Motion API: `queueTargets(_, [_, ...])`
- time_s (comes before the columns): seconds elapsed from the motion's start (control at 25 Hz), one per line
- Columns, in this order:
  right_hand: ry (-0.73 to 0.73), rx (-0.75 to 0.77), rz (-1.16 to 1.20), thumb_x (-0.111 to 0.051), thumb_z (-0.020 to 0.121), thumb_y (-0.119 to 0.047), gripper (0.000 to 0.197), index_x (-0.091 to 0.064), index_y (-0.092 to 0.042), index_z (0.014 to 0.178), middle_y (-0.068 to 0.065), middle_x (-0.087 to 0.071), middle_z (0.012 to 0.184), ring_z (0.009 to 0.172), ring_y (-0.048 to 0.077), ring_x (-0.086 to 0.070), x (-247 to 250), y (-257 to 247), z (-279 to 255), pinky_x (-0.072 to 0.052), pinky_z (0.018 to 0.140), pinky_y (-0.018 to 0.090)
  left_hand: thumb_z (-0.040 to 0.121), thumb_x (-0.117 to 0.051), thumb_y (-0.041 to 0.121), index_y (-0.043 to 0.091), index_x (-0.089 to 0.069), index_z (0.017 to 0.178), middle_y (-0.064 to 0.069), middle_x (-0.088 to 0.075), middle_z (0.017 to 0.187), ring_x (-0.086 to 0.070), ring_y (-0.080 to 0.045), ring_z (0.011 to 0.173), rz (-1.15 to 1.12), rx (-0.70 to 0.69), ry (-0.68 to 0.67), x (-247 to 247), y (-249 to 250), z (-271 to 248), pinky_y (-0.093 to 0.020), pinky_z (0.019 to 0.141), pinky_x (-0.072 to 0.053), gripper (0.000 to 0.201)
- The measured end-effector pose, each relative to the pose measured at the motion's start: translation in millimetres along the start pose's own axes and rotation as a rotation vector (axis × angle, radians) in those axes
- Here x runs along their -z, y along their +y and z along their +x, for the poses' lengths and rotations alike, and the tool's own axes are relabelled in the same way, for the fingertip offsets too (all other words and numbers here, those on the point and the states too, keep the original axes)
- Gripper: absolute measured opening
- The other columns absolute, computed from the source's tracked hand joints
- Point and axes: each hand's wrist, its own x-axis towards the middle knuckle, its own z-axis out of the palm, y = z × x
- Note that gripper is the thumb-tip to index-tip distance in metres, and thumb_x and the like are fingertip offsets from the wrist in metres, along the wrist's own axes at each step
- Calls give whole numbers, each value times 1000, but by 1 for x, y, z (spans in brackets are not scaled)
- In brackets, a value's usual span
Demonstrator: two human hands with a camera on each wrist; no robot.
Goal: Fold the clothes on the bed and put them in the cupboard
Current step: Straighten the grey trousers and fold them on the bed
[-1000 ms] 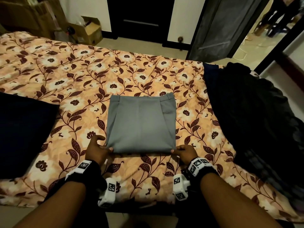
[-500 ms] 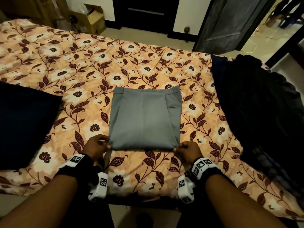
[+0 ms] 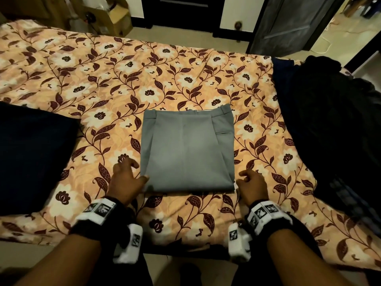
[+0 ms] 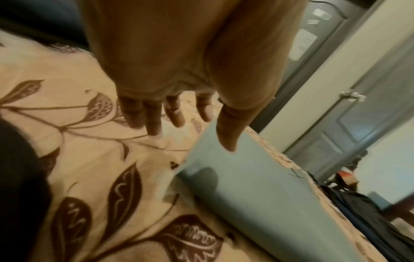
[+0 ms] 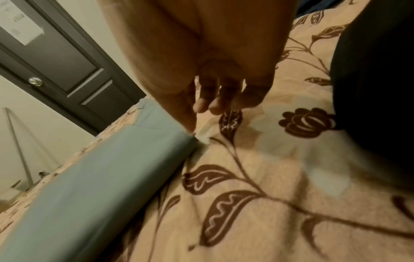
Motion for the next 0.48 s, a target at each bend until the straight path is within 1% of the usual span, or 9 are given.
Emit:
queueTargets(0.04, [87,117,4,-57,90,-11,28,-62,-15,117,11,-55,120,104,25,-55,-8,-11,-9,-47,91,35,89,-65,13,16,-50,111,-2,-41,116,-48,-19,99,-20,-126,44,-11,17,-6,-30,81,-44,27])
queueTargets(0.08, [79,263,9,-54,93,-16,35,-56,-18,127,9,-50,128,114,25,-50,-21,-25,-21,-45,98,37,92,-60,12,15,-53,113,0,-44,121,-47,-16,106,-82,-238,25,-26,31,-11,-29,88,-43,22])
queueTargets(0.12, [-11,409,-29,-46,95,-23,41,-49,-19,136,8,-46,136,124,25,-44,-40,-37,-32,-39,105,39,95,-53,15,15,-55,116,0,-47,127,-47,-16,115,-118,-314,-2,-46,41,-14,-33,99,-41,21])
queueTargets(0.16, [-136,523,-134,-34,97,-33,49,-38,-20,144,7,-39,146,134,25,-36,-60,-48,-42,-29,112,41,96,-43,21,17,-55,122,-1,-48,136,-44,-18,127,-110,-332,-24,-69,44,-13,-42,110,-32,29])
queueTargets(0.24, [-299,602,-419,-5,93,-55,67,-7,-26,153,-3,-8,160,148,21,-8,-92,-42,-45,-1,118,40,92,-23,36,23,-38,145,2,-29,157,-17,-20,148,95,-253,-67,-101,37,-9,-46,121,-3,57])
queueTargets(0.28, [-291,588,-520,6,89,-61,68,7,-30,150,-9,10,158,148,18,5,-95,-33,-35,9,117,40,92,-15,44,29,-23,153,7,-14,162,-4,-18,150,240,-201,-51,-109,26,-2,-46,119,8,63])
queueTargets(0.36, [-235,452,-608,10,85,-63,66,22,-37,144,-16,27,151,145,14,19,-89,-10,-12,15,115,47,89,-8,63,42,0,153,14,10,162,10,-21,150,430,-115,-37,-105,10,5,-52,114,15,68])
queueTargets(0.44, [-173,241,-592,0,91,-62,64,23,-36,145,-15,27,152,144,17,21,-72,-6,0,14,112,58,89,-10,72,44,6,151,8,18,161,14,-29,149,481,-8,47,-95,9,12,-60,111,15,70])
queueTargets(0.48, [-142,214,-581,-6,95,-58,63,18,-33,148,-13,25,154,145,20,19,-73,-17,4,13,110,59,91,-12,70,40,4,152,2,16,162,13,-34,148,492,-40,99,-94,18,19,-59,110,17,70])
